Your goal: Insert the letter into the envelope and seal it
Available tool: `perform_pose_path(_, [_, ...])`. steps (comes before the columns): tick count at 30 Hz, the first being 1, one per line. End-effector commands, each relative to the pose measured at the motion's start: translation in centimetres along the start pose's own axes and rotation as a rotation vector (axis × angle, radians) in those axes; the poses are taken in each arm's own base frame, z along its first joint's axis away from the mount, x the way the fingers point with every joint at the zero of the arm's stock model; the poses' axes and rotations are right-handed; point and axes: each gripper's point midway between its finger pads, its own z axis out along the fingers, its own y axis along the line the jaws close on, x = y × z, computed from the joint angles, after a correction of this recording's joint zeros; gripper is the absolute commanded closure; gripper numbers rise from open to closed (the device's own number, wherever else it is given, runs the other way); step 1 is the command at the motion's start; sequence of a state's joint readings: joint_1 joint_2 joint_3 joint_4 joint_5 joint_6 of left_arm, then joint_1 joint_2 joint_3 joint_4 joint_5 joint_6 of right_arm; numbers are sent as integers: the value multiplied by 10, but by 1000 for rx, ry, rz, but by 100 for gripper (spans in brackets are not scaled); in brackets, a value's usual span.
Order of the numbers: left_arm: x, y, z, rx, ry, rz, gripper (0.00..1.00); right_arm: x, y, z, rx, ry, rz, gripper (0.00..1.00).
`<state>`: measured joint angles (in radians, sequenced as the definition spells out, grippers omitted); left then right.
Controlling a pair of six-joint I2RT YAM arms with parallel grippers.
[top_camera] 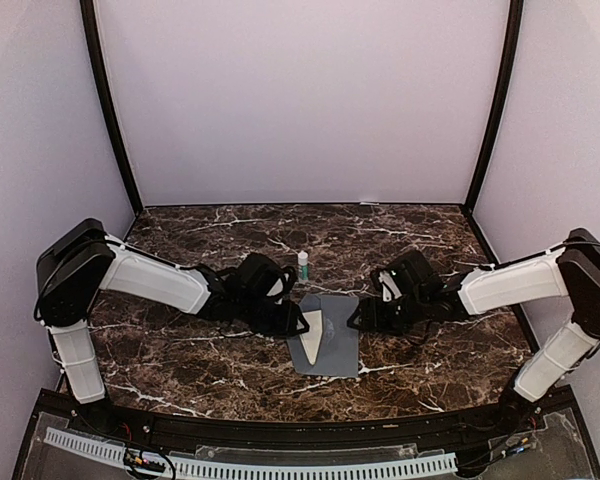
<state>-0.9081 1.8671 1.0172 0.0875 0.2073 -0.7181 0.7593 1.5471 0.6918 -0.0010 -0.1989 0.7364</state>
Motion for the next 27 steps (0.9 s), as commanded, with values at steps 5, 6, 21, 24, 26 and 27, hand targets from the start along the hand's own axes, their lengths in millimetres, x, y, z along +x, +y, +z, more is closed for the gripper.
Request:
perform_pose_path(5, [-5, 1, 4, -25, -7, 14, 65, -11, 11, 11, -30, -21, -12, 36])
perform_pose_path(6, [-5, 1, 5, -26, -6, 13, 65, -10, 10, 12, -30, -19, -12, 37])
perform_pose_path(21, [0, 9, 17, -39, 13, 12, 70, -12, 13, 27, -45, -3, -18, 42])
perform_pose_path(24, [0, 8, 18, -35, 12, 15, 71, -12, 12, 29, -46, 0, -18, 43])
perform_pose_path(26, [-1, 7, 20, -29, 11, 21, 73, -11, 12, 31, -47, 4, -19, 43])
perform_pose_path(27, [-1, 6, 20, -27, 12, 23, 74, -11, 12, 31, -50, 5, -20, 43])
